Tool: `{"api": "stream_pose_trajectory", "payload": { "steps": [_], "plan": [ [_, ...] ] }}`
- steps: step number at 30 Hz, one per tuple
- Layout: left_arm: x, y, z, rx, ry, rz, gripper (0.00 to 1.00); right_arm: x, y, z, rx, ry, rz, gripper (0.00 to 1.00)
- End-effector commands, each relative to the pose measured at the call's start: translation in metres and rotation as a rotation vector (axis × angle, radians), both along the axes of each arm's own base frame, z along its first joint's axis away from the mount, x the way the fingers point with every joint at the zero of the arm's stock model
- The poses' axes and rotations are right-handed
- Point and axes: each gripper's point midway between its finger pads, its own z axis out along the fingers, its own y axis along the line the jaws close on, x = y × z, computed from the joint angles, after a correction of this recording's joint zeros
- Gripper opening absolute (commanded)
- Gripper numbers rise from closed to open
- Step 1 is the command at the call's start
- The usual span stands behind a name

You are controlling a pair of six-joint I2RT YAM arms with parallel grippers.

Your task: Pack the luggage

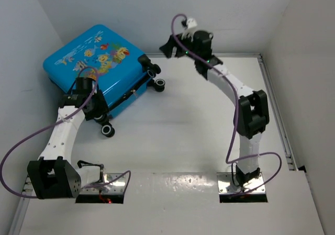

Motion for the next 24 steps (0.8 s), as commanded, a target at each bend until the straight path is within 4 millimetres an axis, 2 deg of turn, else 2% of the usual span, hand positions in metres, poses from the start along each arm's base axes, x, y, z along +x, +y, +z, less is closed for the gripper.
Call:
{"api": "stream_pose_trajectory", "payload": {
  "steps": [1, 2, 4, 5, 6, 7, 8, 9, 10, 12, 14, 18, 20, 24],
  "plan": [
    [-0.034, 0.003, -0.035, 0.108, 0.172, -0.165, 0.04, 0.038, -0.035, 0.009, -0.186, -0.014, -0.026, 0.79],
    [-0.031, 0.003, -0.034, 0.110, 0.160, -0.165, 0.04, 0.043, -0.036, 0.022, -0.196, -0.036, -0.023, 0.79],
    [-0.028, -0.002, -0.035, 0.112, 0.159, -0.188, 0.04, 0.045, -0.025, 0.021, -0.216, -0.049, 0.071, 0.79],
    [-0.025, -0.002, -0.034, 0.112, 0.156, -0.188, 0.04, 0.049, -0.025, -0.009, -0.238, 0.042, 0.108, 0.79],
    [-0.023, -0.002, -0.034, 0.112, 0.159, -0.188, 0.04, 0.034, -0.013, -0.002, -0.209, 0.058, 0.216, 0.80],
    [-0.023, -0.004, -0.034, 0.112, 0.158, -0.197, 0.04, 0.034, -0.008, 0.002, -0.199, 0.039, 0.249, 0.80],
    [-0.020, -0.005, -0.029, 0.113, 0.145, -0.196, 0.04, 0.020, -0.003, -0.020, -0.197, 0.115, 0.323, 0.80],
    [-0.020, -0.005, -0.029, 0.113, 0.145, -0.196, 0.04, 0.014, 0.001, -0.020, -0.196, 0.110, 0.354, 0.81],
    [-0.020, -0.005, -0.029, 0.113, 0.145, -0.196, 0.04, 0.003, 0.004, -0.035, -0.202, 0.141, 0.398, 0.82],
    [-0.020, -0.003, -0.029, 0.121, 0.145, -0.192, 0.04, -0.013, 0.014, -0.038, -0.258, 0.104, 0.441, 0.83],
    [-0.020, -0.003, -0.027, 0.122, 0.135, -0.191, 0.04, -0.026, 0.026, -0.055, -0.298, 0.130, 0.471, 0.84],
    [-0.020, -0.003, -0.024, 0.123, 0.124, -0.190, 0.04, -0.024, 0.041, -0.079, -0.328, 0.141, 0.463, 0.90],
    [-0.020, -0.003, -0.022, 0.124, 0.113, -0.190, 0.04, -0.019, 0.051, -0.083, -0.357, 0.118, 0.428, 0.98],
    [-0.020, -0.003, -0.019, 0.125, 0.103, -0.189, 0.04, 0.002, 0.056, -0.106, -0.495, 0.038, 0.316, 0.99]
  ]
}}
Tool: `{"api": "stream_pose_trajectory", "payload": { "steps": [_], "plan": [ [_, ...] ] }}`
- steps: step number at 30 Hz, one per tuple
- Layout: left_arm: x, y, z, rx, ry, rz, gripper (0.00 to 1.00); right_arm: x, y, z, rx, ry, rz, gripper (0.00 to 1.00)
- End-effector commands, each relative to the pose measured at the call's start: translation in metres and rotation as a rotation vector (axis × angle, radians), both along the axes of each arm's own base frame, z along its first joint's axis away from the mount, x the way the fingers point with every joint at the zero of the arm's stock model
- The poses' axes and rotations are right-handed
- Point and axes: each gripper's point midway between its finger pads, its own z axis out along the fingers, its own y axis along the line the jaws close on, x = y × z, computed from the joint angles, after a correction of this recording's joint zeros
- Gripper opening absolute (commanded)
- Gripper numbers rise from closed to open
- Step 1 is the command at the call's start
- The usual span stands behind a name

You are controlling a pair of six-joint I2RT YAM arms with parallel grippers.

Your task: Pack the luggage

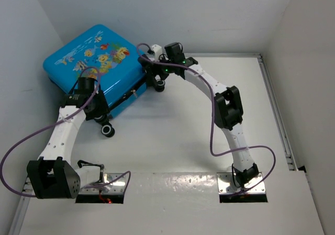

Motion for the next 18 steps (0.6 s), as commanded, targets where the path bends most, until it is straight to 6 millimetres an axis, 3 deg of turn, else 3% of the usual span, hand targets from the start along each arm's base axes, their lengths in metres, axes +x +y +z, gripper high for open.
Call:
{"api": "stream_pose_trajectory", "payload": {
  "steps": [1, 8, 11, 16, 18],
  "plan": [
    [-0.021, -0.002, -0.022, 0.084, 0.112, -0.168, 0.04, 0.036, 0.000, 0.011, -0.094, -0.211, -0.102, 0.99],
    [-0.023, -0.002, -0.023, 0.084, 0.112, -0.168, 0.03, 0.056, -0.012, 0.013, -0.128, -0.295, -0.236, 0.99],
    [-0.023, -0.002, -0.025, 0.083, 0.122, -0.169, 0.03, 0.067, -0.010, 0.025, -0.083, -0.326, -0.251, 0.99],
    [-0.023, -0.004, -0.025, 0.075, 0.121, -0.173, 0.03, 0.080, -0.001, 0.027, -0.041, -0.354, -0.252, 0.99],
    [-0.023, -0.004, -0.025, 0.075, 0.121, -0.173, 0.03, 0.082, 0.001, 0.032, -0.007, -0.356, -0.243, 0.89]
  ]
}}
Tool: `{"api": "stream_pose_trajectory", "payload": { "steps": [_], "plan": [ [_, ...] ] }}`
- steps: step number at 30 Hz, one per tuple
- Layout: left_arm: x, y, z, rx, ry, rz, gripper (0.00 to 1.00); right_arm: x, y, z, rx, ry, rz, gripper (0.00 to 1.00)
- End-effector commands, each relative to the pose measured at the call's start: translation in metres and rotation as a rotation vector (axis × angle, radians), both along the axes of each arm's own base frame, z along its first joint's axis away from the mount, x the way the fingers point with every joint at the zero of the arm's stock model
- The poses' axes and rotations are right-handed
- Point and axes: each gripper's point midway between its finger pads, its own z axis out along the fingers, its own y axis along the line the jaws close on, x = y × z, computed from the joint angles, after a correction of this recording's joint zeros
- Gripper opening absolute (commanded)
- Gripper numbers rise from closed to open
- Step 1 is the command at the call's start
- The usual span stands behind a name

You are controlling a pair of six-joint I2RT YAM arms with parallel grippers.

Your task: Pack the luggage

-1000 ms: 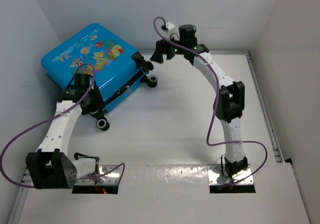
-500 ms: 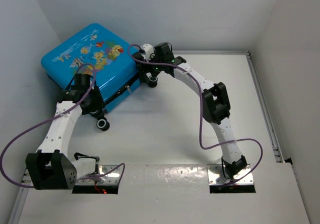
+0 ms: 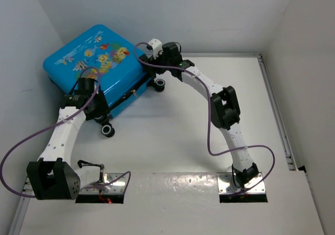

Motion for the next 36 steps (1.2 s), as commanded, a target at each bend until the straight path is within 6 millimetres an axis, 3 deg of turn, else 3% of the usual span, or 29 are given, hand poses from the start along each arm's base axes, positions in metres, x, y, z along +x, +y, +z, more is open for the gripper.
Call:
{"api": "stream_pose_trajectory", "payload": {
  "steps": [1, 4, 7, 8, 9, 11, 12, 13, 14, 15, 16, 18, 19, 20, 21, 23, 24, 25, 26, 27, 28, 32, 36],
  "plan": [
    [-0.023, -0.004, -0.026, 0.072, 0.132, -0.165, 0.03, 0.015, 0.009, 0.030, 0.083, -0.080, 0.016, 0.83],
    [-0.023, -0.004, -0.028, 0.072, 0.141, -0.165, 0.03, 0.001, 0.021, 0.025, 0.116, -0.029, 0.120, 0.54],
    [-0.019, -0.004, -0.026, 0.072, 0.132, -0.165, 0.03, -0.012, 0.029, 0.023, 0.142, 0.016, 0.193, 0.36],
    [-0.018, -0.004, -0.029, 0.072, 0.141, -0.165, 0.03, -0.016, 0.031, 0.018, 0.136, 0.033, 0.210, 0.12],
    [-0.016, -0.004, -0.026, 0.072, 0.132, -0.165, 0.03, -0.018, 0.031, 0.017, 0.134, 0.043, 0.219, 0.00],
    [-0.016, 0.000, -0.026, 0.081, 0.133, -0.150, 0.03, -0.020, 0.027, 0.014, 0.130, 0.062, 0.221, 0.00],
    [-0.016, 0.003, -0.028, 0.079, 0.144, -0.140, 0.03, -0.022, 0.025, 0.031, 0.140, 0.041, 0.219, 0.00],
    [-0.017, 0.010, -0.031, 0.076, 0.159, -0.113, 0.01, -0.017, 0.013, 0.035, 0.149, 0.043, 0.195, 0.00],
    [-0.017, 0.014, -0.034, 0.074, 0.170, -0.100, 0.00, -0.024, 0.007, 0.016, 0.138, 0.079, 0.185, 0.00],
    [-0.019, 0.014, -0.039, 0.065, 0.190, -0.104, 0.00, -0.026, -0.003, 0.052, 0.162, 0.028, 0.169, 0.00],
    [-0.017, 0.015, -0.043, 0.054, 0.198, -0.100, 0.00, -0.020, -0.022, 0.057, 0.184, 0.045, 0.121, 0.00],
    [-0.012, 0.016, -0.040, 0.059, 0.190, -0.108, 0.00, -0.034, -0.045, 0.068, 0.193, 0.049, 0.089, 0.00],
    [-0.006, 0.012, -0.039, 0.061, 0.183, -0.123, 0.00, -0.037, -0.057, 0.053, 0.183, 0.076, 0.071, 0.00],
    [-0.003, 0.010, -0.042, 0.061, 0.189, -0.132, 0.00, -0.047, -0.067, 0.059, 0.182, 0.073, 0.058, 0.00],
    [-0.001, 0.007, -0.040, 0.072, 0.180, -0.144, 0.00, -0.049, -0.077, 0.078, 0.196, 0.039, 0.045, 0.00],
    [0.005, -0.006, -0.045, 0.075, 0.183, -0.190, 0.00, -0.060, -0.094, 0.087, 0.199, 0.042, 0.014, 0.00],
    [0.005, -0.009, -0.045, 0.077, 0.183, -0.203, 0.00, -0.068, -0.103, 0.071, 0.185, 0.084, -0.002, 0.00],
    [0.008, -0.013, -0.044, 0.079, 0.167, -0.216, 0.00, -0.076, -0.111, 0.099, 0.204, 0.037, -0.005, 0.00],
    [0.013, -0.022, -0.045, 0.082, 0.157, -0.246, 0.00, -0.079, -0.116, 0.101, 0.198, 0.030, -0.016, 0.00],
    [0.012, -0.026, -0.048, 0.082, 0.167, -0.260, 0.00, -0.087, -0.122, 0.089, 0.181, 0.060, -0.034, 0.00],
    [0.015, -0.030, -0.050, 0.084, 0.162, -0.274, 0.00, -0.094, -0.128, 0.115, 0.201, 0.017, -0.039, 0.00],
    [0.029, -0.045, -0.054, 0.087, 0.154, -0.317, 0.00, -0.106, -0.146, 0.138, 0.203, -0.049, -0.102, 0.00],
    [0.033, -0.053, -0.060, 0.077, 0.161, -0.317, 0.00, -0.096, -0.149, 0.166, 0.224, -0.095, -0.134, 0.00]
  ]
}}
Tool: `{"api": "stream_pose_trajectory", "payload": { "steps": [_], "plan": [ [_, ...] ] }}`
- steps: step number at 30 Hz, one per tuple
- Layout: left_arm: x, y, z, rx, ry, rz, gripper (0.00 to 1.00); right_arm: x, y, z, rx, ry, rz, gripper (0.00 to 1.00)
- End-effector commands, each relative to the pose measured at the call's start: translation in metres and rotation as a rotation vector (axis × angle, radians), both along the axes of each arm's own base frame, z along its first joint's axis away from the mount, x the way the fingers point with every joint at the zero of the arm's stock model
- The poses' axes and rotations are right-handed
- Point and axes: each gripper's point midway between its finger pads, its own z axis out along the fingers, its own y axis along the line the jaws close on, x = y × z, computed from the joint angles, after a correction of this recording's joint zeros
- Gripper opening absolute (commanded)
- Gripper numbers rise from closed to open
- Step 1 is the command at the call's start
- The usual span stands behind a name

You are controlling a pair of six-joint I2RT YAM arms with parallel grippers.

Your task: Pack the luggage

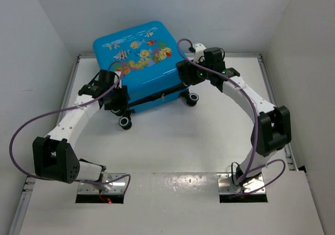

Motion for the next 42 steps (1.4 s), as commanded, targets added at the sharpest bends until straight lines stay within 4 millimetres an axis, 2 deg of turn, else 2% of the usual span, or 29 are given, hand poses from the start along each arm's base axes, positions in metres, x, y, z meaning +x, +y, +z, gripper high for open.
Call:
{"api": "stream_pose_trajectory", "payload": {
  "steps": [1, 5, 8, 10, 11, 13, 15, 18, 20, 23, 30, 32, 34, 36, 38, 39, 41, 42],
  "plan": [
    [-0.009, 0.025, -0.050, 0.151, 0.119, 0.034, 0.00, 0.023, 0.009, 0.128, 0.078, -0.366, 0.072, 0.00],
    [-0.007, 0.022, -0.049, 0.150, 0.107, 0.026, 0.00, 0.024, 0.012, 0.155, 0.091, -0.396, 0.074, 0.00],
    [-0.006, 0.020, -0.051, 0.140, 0.109, 0.021, 0.00, 0.018, 0.004, 0.144, 0.055, -0.378, 0.069, 0.00],
    [-0.006, 0.020, -0.051, 0.140, 0.109, 0.021, 0.00, 0.017, -0.006, 0.120, 0.015, -0.342, 0.051, 0.00],
    [-0.006, 0.018, -0.048, 0.128, 0.102, 0.015, 0.00, 0.015, -0.010, 0.095, -0.005, -0.304, 0.044, 0.00],
    [-0.006, 0.015, -0.048, 0.128, 0.101, 0.006, 0.00, 0.020, -0.021, 0.076, -0.031, -0.279, 0.007, 0.00],
    [-0.011, 0.014, -0.051, 0.122, 0.110, 0.001, 0.00, 0.025, -0.025, 0.046, -0.050, -0.239, -0.006, 0.00],
    [-0.014, 0.012, -0.048, 0.120, 0.099, -0.007, 0.00, 0.041, -0.030, 0.024, -0.054, -0.218, -0.041, 0.00],
    [-0.014, 0.012, -0.048, 0.120, 0.099, -0.007, 0.00, 0.050, -0.031, 0.018, -0.056, -0.223, -0.051, 0.00],
    [-0.016, 0.012, -0.049, 0.120, 0.099, -0.007, 0.00, 0.061, -0.027, 0.021, -0.041, -0.237, -0.061, 0.00],
    [-0.014, 0.012, -0.045, 0.117, 0.081, -0.006, 0.00, 0.069, -0.011, 0.108, 0.061, -0.392, -0.070, 0.00],
    [-0.014, 0.014, -0.048, 0.126, 0.088, -0.002, 0.00, 0.069, -0.013, 0.117, 0.070, -0.411, -0.073, 0.00],
    [-0.014, 0.014, -0.048, 0.126, 0.089, -0.002, 0.00, 0.068, -0.010, 0.138, 0.101, -0.482, -0.073, 0.00],
    [-0.014, 0.014, -0.048, 0.126, 0.089, -0.002, 0.00, 0.070, -0.011, 0.131, 0.088, -0.480, -0.073, 0.00],
    [-0.014, 0.014, -0.048, 0.126, 0.089, -0.002, 0.00, 0.071, -0.015, 0.112, 0.065, -0.442, -0.079, 0.00],
    [-0.014, 0.011, -0.048, 0.127, 0.088, -0.011, 0.00, 0.073, -0.019, 0.091, 0.028, -0.423, -0.074, 0.00],
    [-0.015, 0.011, -0.051, 0.129, 0.097, -0.012, 0.00, 0.075, -0.022, 0.072, 0.003, -0.407, -0.073, 0.00],
    [-0.015, 0.011, -0.051, 0.129, 0.097, -0.012, 0.00, 0.079, -0.025, 0.053, -0.014, -0.376, -0.080, 0.00]
  ]
}}
